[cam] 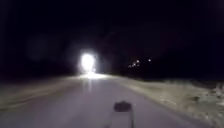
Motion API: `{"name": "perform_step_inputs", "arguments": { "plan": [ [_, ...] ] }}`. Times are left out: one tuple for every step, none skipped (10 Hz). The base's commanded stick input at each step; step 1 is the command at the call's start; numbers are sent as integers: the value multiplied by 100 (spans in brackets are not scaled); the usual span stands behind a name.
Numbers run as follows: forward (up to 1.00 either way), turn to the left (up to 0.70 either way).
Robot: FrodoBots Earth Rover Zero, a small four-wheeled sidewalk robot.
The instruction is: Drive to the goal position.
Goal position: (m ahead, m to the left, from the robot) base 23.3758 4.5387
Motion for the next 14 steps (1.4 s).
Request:
{"name": "perform_step_inputs", "arguments": {
  "plan": [
    [100,21],
    [100,40],
    [100,40],
    [100,40],
    [100,35],
    [100,23],
    [100,0],
    [100,0],
    [100,0],
    [100,0],
    [100,0],
    [100,0],
    [100,0],
    [100,0]
  ]
}}
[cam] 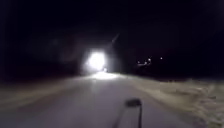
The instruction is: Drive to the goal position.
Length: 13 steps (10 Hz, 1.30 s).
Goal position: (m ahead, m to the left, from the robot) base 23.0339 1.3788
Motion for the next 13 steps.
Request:
{"name": "perform_step_inputs", "arguments": {
  "plan": [
    [100,0],
    [100,0],
    [100,0],
    [100,0],
    [100,0],
    [100,0],
    [100,0],
    [100,0],
    [100,0],
    [100,0],
    [100,0],
    [100,0],
    [100,0]
  ]
}}
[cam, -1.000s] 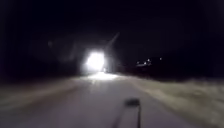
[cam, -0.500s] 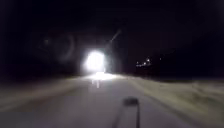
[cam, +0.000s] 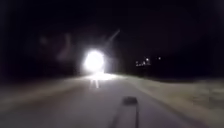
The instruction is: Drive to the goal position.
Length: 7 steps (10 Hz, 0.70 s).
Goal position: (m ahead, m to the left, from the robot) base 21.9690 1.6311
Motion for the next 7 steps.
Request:
{"name": "perform_step_inputs", "arguments": {
  "plan": [
    [100,0],
    [100,0],
    [100,0],
    [100,0],
    [100,0],
    [100,0],
    [100,0]
  ]
}}
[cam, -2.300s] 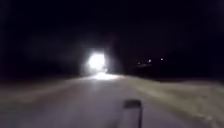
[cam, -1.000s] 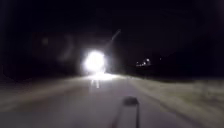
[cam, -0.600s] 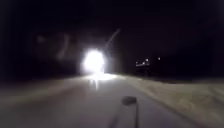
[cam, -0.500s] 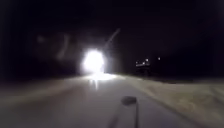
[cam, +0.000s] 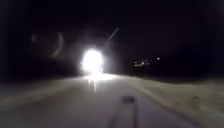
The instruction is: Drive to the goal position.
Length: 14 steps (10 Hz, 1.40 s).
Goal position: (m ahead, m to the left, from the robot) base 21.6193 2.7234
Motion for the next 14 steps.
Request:
{"name": "perform_step_inputs", "arguments": {
  "plan": [
    [100,0],
    [100,0],
    [100,0],
    [100,20],
    [100,40],
    [100,40],
    [100,40],
    [100,0],
    [100,0],
    [100,0],
    [100,0],
    [100,0],
    [100,0],
    [100,0]
  ]
}}
